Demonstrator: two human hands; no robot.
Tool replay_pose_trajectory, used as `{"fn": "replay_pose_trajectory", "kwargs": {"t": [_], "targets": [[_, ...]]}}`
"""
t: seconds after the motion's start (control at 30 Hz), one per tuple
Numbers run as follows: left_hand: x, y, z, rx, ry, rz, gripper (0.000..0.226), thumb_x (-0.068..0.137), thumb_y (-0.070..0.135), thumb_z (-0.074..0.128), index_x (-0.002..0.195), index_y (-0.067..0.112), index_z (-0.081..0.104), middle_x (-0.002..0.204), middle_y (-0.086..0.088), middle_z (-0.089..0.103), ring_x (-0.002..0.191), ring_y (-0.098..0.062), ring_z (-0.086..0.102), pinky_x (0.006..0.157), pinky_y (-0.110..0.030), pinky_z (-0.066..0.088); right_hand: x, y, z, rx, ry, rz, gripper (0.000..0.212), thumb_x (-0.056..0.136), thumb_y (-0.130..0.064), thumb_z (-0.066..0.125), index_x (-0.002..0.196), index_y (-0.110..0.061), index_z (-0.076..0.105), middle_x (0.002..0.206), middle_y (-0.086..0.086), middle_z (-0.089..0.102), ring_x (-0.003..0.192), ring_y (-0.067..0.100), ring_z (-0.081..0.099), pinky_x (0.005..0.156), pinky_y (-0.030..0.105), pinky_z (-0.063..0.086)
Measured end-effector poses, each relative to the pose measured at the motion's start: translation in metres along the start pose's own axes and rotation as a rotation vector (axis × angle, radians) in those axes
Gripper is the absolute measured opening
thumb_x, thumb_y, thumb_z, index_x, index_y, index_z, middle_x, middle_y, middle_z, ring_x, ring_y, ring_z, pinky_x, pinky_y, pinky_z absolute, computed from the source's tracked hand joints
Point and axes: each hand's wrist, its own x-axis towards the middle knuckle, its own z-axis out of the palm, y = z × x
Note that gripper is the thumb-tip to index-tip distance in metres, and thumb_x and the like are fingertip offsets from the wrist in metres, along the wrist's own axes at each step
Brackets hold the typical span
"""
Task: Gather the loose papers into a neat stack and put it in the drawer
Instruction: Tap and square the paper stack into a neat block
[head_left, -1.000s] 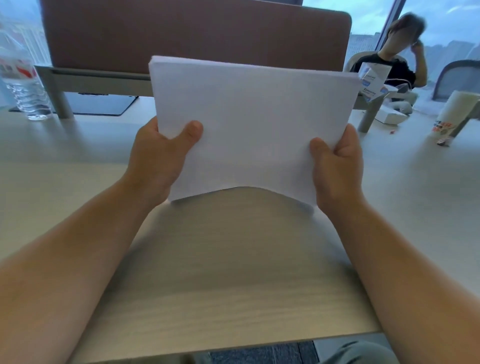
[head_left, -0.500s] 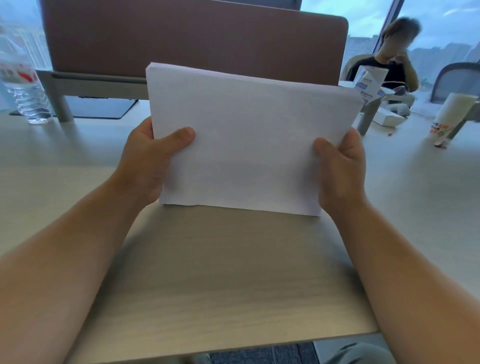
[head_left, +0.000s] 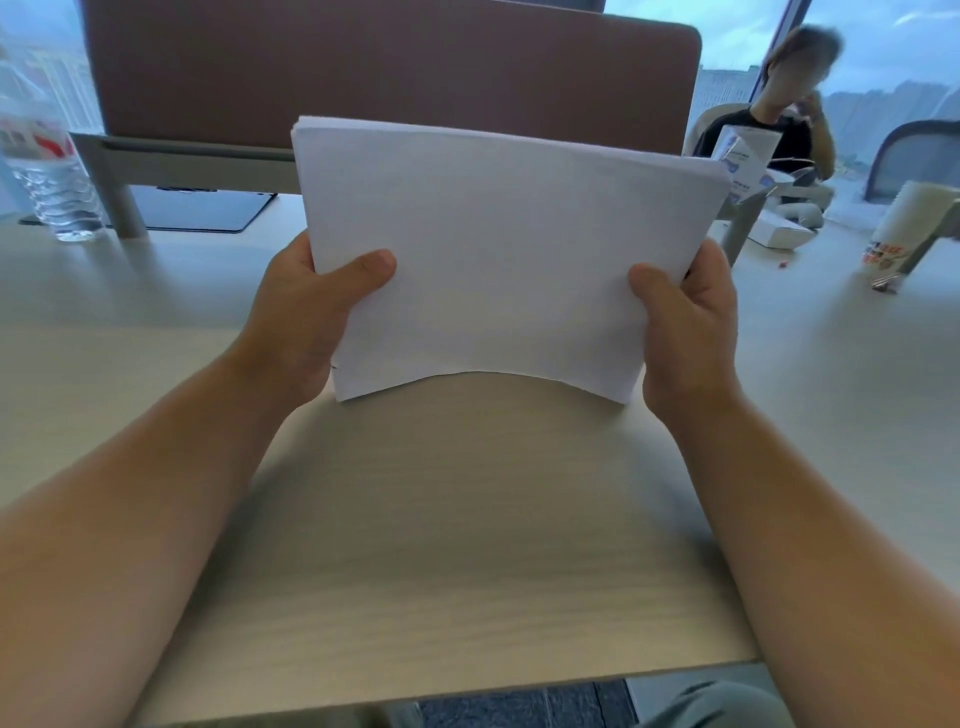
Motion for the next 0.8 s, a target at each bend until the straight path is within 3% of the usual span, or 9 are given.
{"fn": "replay_pose_trajectory", "kwargs": {"t": [0.13,0.27,0.4,0.53,0.63,0.8], "targets": [[-0.001,-0.005,0.002,0.001,0.047,-0.027,0.031,0.088,0.018,0.078,0.118,0.024,0.072,0.111,0.004,0.08,0.102,-0.02,0.077,0.086,-0.04,0.062,0.003,0.013,0.0,-0.008,-0.029,0.164,0.03,0.073,-0.018,0.069,0.102,-0.027,0.064,0.104,-0.003,0.075,0.093,0.017,0.07,0.087,0.042,0.058],[-0.003,-0.006,0.01,0.105,0.094,-0.013,0.013,0.094,0.028,0.077,0.105,0.032,0.072,0.102,0.01,0.081,0.097,-0.017,0.078,0.091,-0.045,0.063,0.0,0.019,0.003,-0.168,-0.022,0.142,0.026,0.078,-0.019,0.065,0.098,-0.034,0.063,0.099,-0.012,0.076,0.096,0.017,0.071,0.096,0.054,0.058],[-0.004,0.0,0.013,0.064,0.088,0.033,0.009,0.097,0.029,0.072,0.105,0.033,0.073,0.103,0.009,0.081,0.1,-0.02,0.078,0.092,-0.047,0.062,-0.002,0.017,0.008,-0.067,-0.048,0.078,0.024,0.081,-0.014,0.061,0.098,-0.03,0.063,0.095,-0.014,0.075,0.092,0.014,0.069,0.093,0.045,0.057],[0.0,0.005,0.004,0.009,0.067,0.032,0.025,0.091,0.028,0.075,0.116,0.027,0.072,0.112,0.004,0.08,0.104,-0.021,0.077,0.089,-0.042,0.062,0.001,0.01,0.003,0.046,-0.054,0.086,0.023,0.077,-0.012,0.063,0.097,-0.024,0.065,0.099,0.0,0.073,0.09,0.018,0.067,0.084,0.041,0.056],[0.003,0.004,-0.004,-0.027,0.037,-0.001,0.034,0.088,0.026,0.073,0.121,0.025,0.071,0.115,0.002,0.08,0.104,-0.02,0.076,0.084,-0.037,0.062,0.003,0.009,0.0,0.067,-0.056,0.094,0.024,0.077,-0.01,0.062,0.098,-0.023,0.063,0.096,-0.001,0.072,0.087,0.017,0.066,0.079,0.036,0.056],[0.001,-0.006,0.0,-0.022,0.031,-0.072,0.025,0.088,0.016,0.077,0.112,0.023,0.074,0.103,0.005,0.082,0.095,-0.017,0.079,0.08,-0.036,0.06,-0.001,0.019,0.004,-0.063,-0.072,0.177,0.036,0.072,-0.016,0.068,0.105,-0.029,0.06,0.11,0.001,0.075,0.1,0.022,0.071,0.094,0.051,0.058]]}}
